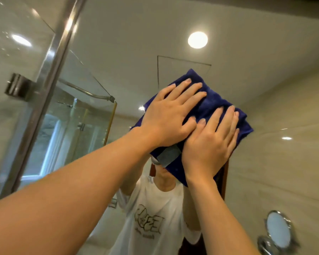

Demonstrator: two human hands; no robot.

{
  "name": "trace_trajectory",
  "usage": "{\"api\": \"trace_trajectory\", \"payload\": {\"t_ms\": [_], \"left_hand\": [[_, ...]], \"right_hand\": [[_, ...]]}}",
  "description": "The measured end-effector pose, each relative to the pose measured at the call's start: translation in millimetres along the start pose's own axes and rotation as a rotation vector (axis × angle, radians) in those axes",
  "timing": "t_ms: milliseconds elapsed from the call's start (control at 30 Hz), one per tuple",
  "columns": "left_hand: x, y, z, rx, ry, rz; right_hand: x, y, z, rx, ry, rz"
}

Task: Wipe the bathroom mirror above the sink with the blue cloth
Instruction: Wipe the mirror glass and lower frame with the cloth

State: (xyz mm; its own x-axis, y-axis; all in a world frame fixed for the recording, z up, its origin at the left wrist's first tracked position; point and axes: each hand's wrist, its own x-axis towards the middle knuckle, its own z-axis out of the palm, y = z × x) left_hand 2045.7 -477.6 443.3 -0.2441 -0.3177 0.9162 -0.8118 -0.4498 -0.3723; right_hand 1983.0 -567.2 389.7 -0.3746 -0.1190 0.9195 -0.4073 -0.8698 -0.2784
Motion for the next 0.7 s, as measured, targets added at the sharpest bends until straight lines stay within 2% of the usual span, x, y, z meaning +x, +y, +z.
{"api": "trace_trajectory", "payload": {"t_ms": [133, 333, 467, 700], "left_hand": [[-69.4, 35.1, 12.7, -0.014, -0.018, 0.031], [-166.2, 75.2, 27.6, -0.050, -0.026, -0.144], [-168.9, 79.5, 29.2, -0.040, -0.022, -0.160], [-105.7, 74.8, 24.9, -0.109, 0.043, -0.245]], "right_hand": [[-62.5, 30.0, -24.9, 0.000, -0.014, -0.004], [-134.5, 53.6, -54.8, 0.001, -0.131, -0.166], [-133.4, 58.3, -55.6, -0.002, -0.146, -0.225], [-57.3, 60.4, -31.0, 0.042, -0.064, -0.292]]}}
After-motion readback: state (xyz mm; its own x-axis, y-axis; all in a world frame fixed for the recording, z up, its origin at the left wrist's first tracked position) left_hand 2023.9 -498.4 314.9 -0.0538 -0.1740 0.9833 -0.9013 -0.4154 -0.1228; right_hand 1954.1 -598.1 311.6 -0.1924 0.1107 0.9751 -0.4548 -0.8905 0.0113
